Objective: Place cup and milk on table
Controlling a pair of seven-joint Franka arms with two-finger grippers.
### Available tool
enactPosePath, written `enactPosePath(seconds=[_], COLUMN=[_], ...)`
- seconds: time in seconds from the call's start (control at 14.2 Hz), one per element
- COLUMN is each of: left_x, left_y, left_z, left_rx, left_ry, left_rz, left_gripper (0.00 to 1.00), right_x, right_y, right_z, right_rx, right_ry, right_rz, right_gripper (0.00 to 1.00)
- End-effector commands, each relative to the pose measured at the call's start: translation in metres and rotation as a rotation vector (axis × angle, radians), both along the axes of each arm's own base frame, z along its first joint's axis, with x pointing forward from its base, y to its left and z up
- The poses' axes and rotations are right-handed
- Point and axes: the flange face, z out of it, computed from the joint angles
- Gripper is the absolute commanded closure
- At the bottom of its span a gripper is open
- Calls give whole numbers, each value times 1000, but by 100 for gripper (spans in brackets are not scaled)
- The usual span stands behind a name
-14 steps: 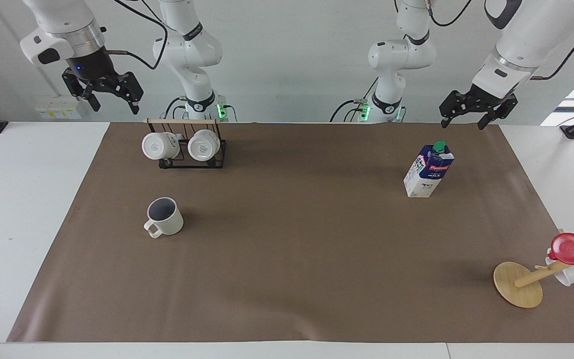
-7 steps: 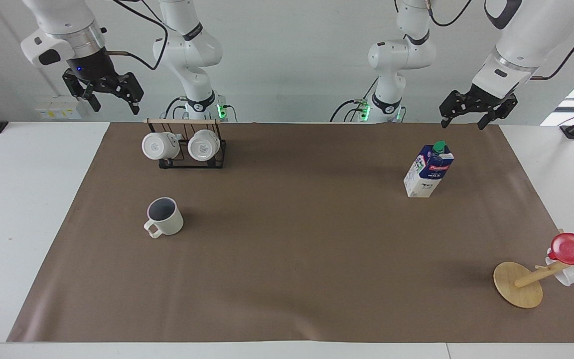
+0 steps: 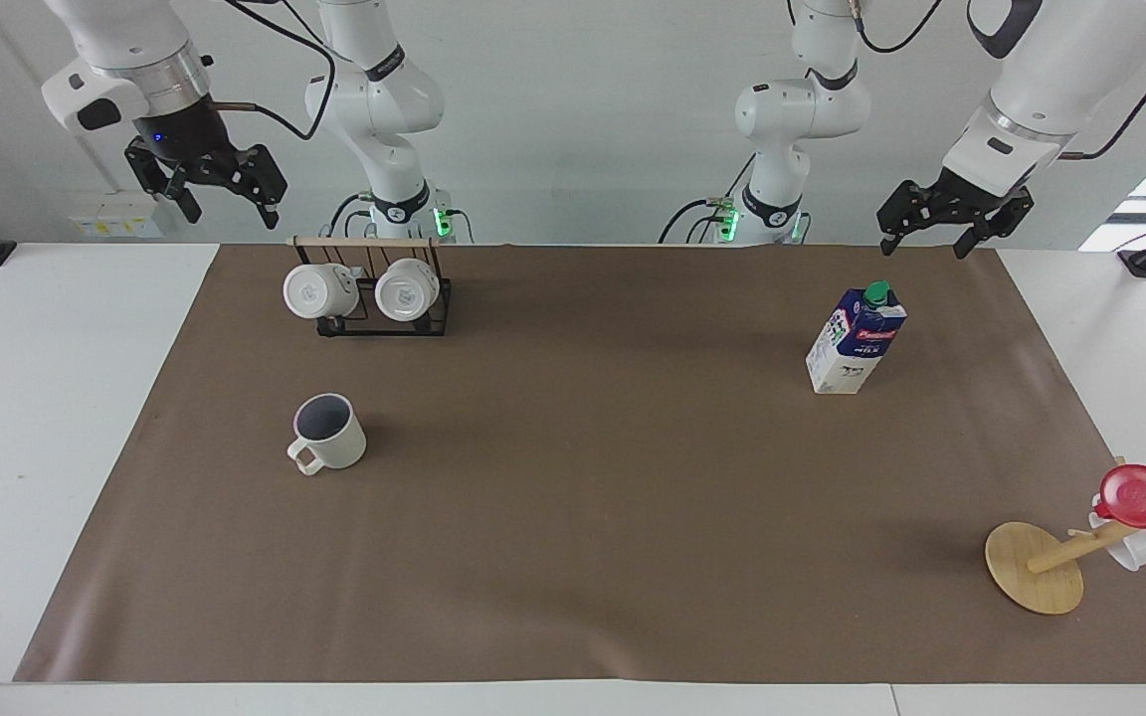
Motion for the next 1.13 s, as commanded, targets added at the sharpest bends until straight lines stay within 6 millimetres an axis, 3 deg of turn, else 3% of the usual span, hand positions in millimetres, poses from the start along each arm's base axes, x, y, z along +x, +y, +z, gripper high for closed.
enactPosePath(seconds=[0.0,0.63,0.92,1.06], left_x=[-2,-2,-3,-4], left_y=[3,4,5,5], left_z=[6,6,9,10], left_rx=[-4,-4,-4,-4], left_ry=[-8,-6,-9,-14], left_rz=[13,14,16,16], left_gripper=[0,0,0,0], right_x=[-4,3,16,27], right_y=[-2,1,7,29], right_z=[0,-4,-32,-51], right_rx=[9,4,-2,3], right_ry=[6,-32,-50,-78], right_rz=[12,6,17,1], right_gripper=[0,0,0,0])
